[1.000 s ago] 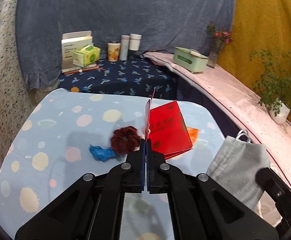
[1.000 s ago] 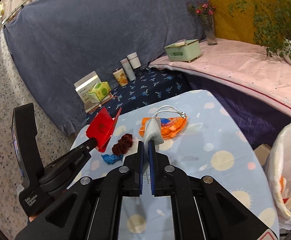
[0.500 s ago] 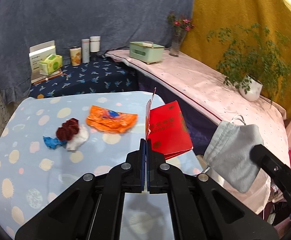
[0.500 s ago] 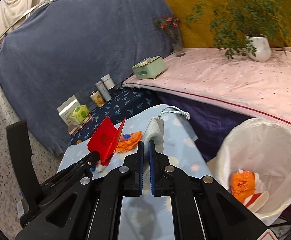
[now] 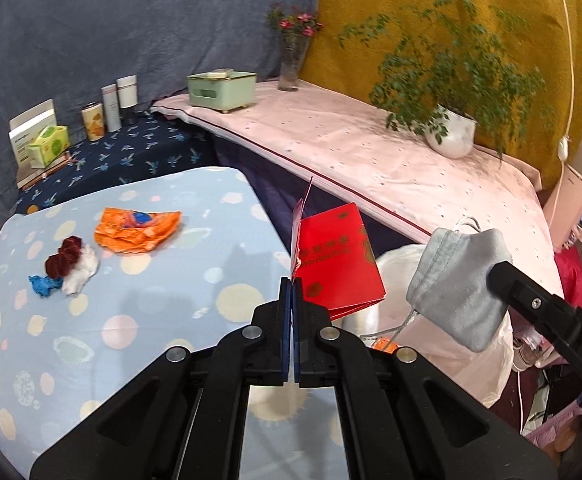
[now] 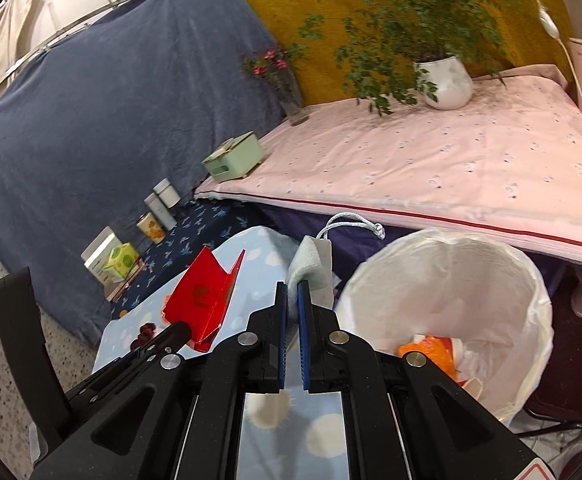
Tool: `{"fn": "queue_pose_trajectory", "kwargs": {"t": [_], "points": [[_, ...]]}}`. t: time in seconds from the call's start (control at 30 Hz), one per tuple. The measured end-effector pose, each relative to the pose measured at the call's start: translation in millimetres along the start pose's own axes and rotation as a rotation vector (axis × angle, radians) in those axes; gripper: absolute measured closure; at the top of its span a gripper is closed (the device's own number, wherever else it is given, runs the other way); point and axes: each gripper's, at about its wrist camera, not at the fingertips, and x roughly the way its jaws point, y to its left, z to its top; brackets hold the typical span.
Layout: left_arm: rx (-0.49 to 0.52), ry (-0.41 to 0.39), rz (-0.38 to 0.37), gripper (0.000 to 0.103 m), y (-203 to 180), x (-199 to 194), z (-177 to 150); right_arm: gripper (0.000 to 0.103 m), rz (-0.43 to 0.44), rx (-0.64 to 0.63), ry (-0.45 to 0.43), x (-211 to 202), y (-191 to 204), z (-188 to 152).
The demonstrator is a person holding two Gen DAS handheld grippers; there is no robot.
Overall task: Collect trash
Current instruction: 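Carry the red card holder and grey pouch in both tools over the bin, then open both tools to drop the card holder and pouch into the bin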
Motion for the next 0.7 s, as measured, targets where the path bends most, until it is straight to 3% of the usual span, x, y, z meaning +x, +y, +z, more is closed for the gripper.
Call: {"fn": "queue_pose_trajectory", "kwargs": {"t": [0.4,0.47,0.5,0.53,0.6,0.7], "points": [[0.089,0.073,-0.105,0.102,-64,30,-14,0.097,-0.086,0.079,-0.009,-8,-65,5],[0.093,0.069,-0.128,0.100,-71,31,-16,0.092,-0.097,0.085,-0.008,-8,-72,5],[0.096,0.069,-0.130,0.090,-74,31,-17,0.089,-0.108,0.088,-0.007,-7,-74,4],[0.101,0.072,-0.128,0.066,-77,32,-17,0.088,-0.123,0.090,-0.011,-8,-76,3],[0.104,0.058,-0.101,0.043,-80,31,-18,0.084,-0.136,0.084,-0.011,-8,-78,2],[0.109,0.057,-0.097,0.044,-81,31,-19,0.083,-0.134,0.087,-0.009,-8,-81,1]]}}
